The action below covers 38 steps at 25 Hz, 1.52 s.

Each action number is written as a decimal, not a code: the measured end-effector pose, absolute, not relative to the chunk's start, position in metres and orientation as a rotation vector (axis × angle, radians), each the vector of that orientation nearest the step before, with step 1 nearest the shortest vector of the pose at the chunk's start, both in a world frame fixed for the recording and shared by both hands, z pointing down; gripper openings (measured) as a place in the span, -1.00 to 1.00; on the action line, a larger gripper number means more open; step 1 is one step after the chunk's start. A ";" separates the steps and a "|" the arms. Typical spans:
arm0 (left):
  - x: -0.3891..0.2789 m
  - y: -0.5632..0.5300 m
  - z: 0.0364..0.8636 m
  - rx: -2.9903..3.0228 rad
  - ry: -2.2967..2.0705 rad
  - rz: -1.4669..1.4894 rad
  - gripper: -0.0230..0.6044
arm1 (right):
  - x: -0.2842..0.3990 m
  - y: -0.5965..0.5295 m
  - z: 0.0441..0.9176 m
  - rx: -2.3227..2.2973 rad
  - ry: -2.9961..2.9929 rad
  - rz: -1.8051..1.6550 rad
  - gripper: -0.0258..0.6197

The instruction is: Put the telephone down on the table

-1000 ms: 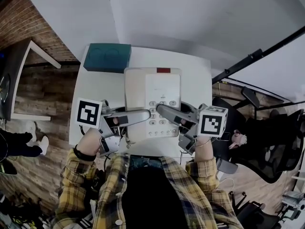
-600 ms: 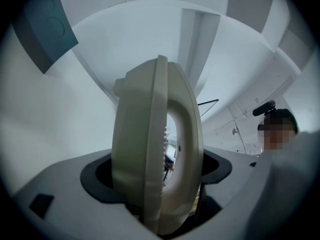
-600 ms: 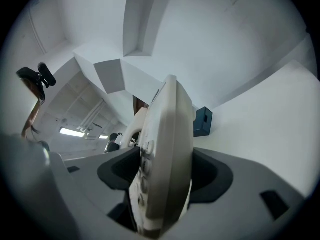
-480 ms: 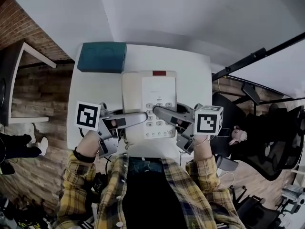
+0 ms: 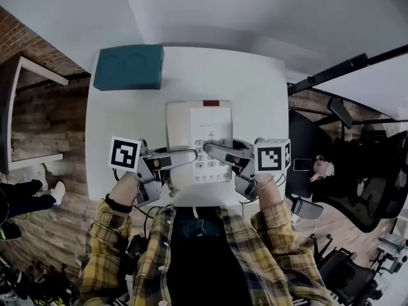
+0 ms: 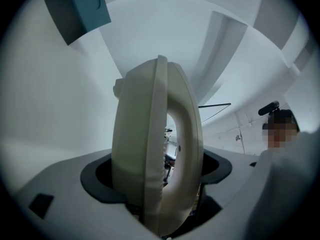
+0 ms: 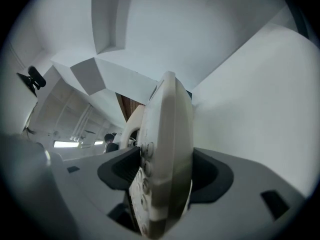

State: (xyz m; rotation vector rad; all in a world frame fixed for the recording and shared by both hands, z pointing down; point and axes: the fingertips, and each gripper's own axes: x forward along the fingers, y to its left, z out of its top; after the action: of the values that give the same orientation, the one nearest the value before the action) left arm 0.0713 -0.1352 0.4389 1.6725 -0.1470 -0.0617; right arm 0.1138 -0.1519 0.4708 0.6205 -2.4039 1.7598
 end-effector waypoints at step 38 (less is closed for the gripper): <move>0.061 -0.145 0.558 1.502 -0.243 0.045 0.39 | 0.107 -0.147 0.588 0.686 -2.133 2.023 -0.06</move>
State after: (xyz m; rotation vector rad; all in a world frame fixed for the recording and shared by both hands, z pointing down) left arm 0.0606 -0.1446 0.5580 1.5019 -0.2426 0.0446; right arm 0.1074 -0.1466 0.5883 0.6864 -2.1333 2.0232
